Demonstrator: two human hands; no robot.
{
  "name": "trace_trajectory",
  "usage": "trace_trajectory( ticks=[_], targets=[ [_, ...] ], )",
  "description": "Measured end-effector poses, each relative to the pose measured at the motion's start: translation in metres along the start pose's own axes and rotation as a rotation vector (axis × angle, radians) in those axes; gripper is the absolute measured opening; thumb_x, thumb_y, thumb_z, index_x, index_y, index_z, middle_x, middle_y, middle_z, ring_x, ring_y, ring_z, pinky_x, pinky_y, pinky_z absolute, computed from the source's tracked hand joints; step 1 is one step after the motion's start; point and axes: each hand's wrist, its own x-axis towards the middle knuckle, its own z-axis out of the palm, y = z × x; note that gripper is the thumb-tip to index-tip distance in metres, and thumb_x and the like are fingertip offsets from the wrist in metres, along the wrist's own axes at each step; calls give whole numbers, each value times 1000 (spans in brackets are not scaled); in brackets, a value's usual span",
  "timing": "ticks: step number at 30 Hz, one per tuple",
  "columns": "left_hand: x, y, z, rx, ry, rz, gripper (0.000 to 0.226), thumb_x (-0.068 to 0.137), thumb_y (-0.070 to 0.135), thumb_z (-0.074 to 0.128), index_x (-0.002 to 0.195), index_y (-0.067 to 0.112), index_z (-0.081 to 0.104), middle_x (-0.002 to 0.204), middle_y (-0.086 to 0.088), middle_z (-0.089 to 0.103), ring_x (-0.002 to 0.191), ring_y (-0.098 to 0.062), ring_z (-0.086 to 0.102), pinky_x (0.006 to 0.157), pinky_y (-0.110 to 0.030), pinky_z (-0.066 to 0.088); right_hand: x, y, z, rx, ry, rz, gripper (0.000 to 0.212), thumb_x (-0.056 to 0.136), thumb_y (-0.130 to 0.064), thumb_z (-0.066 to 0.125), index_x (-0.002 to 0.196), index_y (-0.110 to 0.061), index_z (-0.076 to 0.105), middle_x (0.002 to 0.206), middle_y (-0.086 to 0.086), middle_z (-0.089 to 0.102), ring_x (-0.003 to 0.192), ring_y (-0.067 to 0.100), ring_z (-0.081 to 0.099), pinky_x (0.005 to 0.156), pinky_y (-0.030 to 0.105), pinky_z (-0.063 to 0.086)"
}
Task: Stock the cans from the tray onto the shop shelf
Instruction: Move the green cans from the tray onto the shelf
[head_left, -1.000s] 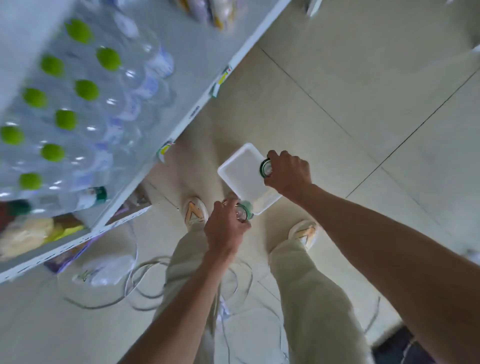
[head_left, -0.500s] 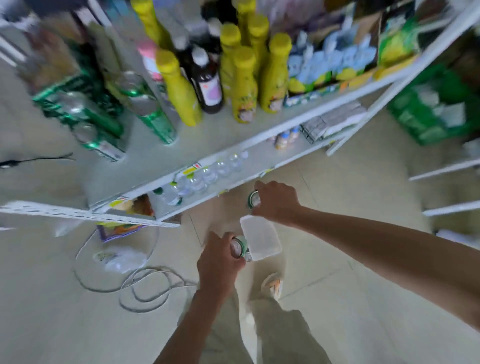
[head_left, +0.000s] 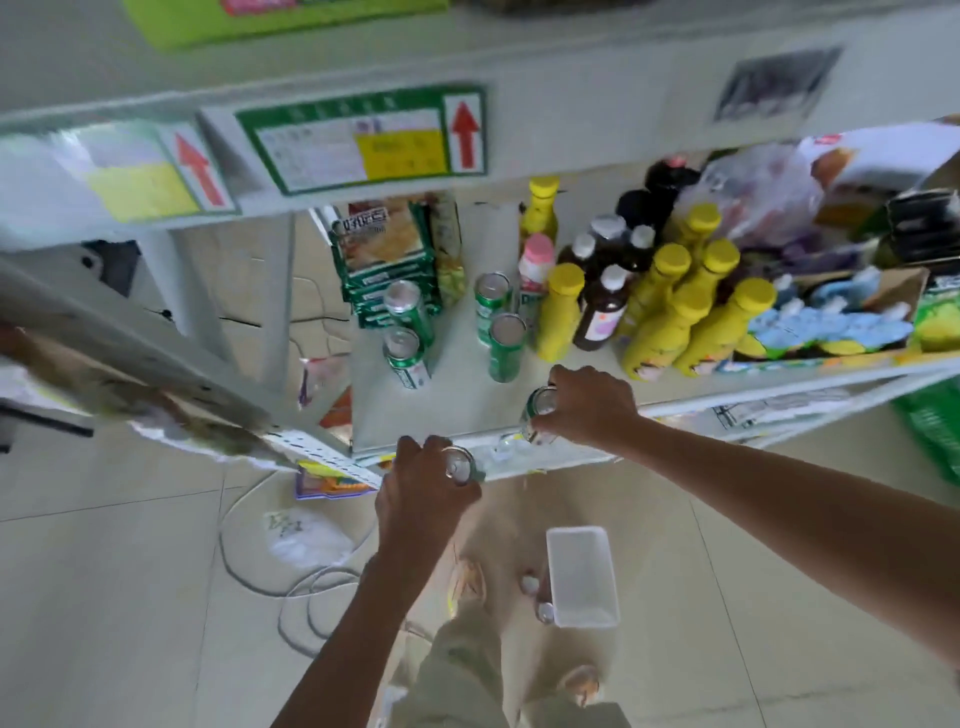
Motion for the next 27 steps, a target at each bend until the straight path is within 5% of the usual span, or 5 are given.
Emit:
trace_trajectory(
  ticks=[4, 11, 27],
  targets=[
    [47, -20, -16, 15, 81, -23, 49, 66, 39, 82, 107, 17, 68, 97, -10, 55, 84, -36, 65, 70, -39, 57, 35, -25, 2, 42, -1, 49, 47, 61, -57, 65, 86, -21, 46, 74, -4, 49, 84, 27, 63, 62, 30, 36],
    [100, -35, -19, -104, 168, -129, 46, 63, 36, 85, 100, 11, 73, 94, -13, 61, 78, -35, 65, 68, -36, 52, 58, -38, 15, 134, 35, 147, 60, 58, -68, 63, 99, -24, 52, 80, -3, 55, 77, 24, 56, 66, 32, 44],
    [113, -54, 0, -152, 291, 26, 60, 59, 40, 90, 105, 9, 70, 101, -11, 61, 84, -28, 62, 72, -33, 51, 36, -33, 37, 442, -49, 317, 91, 61, -63, 81, 126, -14, 42, 116, 14, 58, 108, 36, 60, 90, 43, 52]
  ],
)
